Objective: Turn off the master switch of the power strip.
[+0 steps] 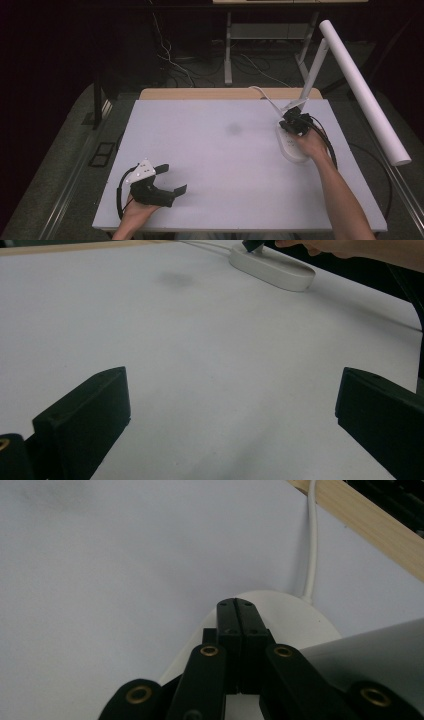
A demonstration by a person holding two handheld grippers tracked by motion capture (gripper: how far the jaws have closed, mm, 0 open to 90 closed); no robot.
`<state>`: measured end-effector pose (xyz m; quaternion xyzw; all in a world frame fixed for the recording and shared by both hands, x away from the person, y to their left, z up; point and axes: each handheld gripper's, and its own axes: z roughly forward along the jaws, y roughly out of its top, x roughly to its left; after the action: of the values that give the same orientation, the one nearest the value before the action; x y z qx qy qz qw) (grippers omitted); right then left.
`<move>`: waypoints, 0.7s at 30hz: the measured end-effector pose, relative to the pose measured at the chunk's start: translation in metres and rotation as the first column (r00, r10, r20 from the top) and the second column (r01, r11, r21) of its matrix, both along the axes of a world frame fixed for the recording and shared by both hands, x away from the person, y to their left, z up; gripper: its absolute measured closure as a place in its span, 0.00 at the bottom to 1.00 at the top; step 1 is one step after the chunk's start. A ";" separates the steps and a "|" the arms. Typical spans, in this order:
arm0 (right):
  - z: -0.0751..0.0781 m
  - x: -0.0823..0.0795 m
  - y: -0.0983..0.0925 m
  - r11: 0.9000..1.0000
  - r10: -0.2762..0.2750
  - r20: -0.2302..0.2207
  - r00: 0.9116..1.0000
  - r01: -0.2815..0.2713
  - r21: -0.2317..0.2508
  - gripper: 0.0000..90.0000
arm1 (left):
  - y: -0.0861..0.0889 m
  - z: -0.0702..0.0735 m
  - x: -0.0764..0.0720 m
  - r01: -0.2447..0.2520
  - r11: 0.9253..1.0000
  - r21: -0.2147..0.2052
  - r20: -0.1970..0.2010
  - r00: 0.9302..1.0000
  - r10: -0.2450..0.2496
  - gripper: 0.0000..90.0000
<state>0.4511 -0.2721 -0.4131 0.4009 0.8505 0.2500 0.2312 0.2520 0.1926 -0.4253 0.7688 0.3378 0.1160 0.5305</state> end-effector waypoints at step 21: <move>-0.003 -0.002 0.006 0.999 -0.046 -0.002 0.999 0.046 -0.019 1.00 | -0.001 0.000 -0.003 0.008 1.000 0.007 0.004 1.000 -0.008 0.00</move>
<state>0.4488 -0.2665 -0.4159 0.4184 0.8438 0.2359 0.2394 0.2485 0.1913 -0.4251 0.7716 0.3333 0.1168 0.5290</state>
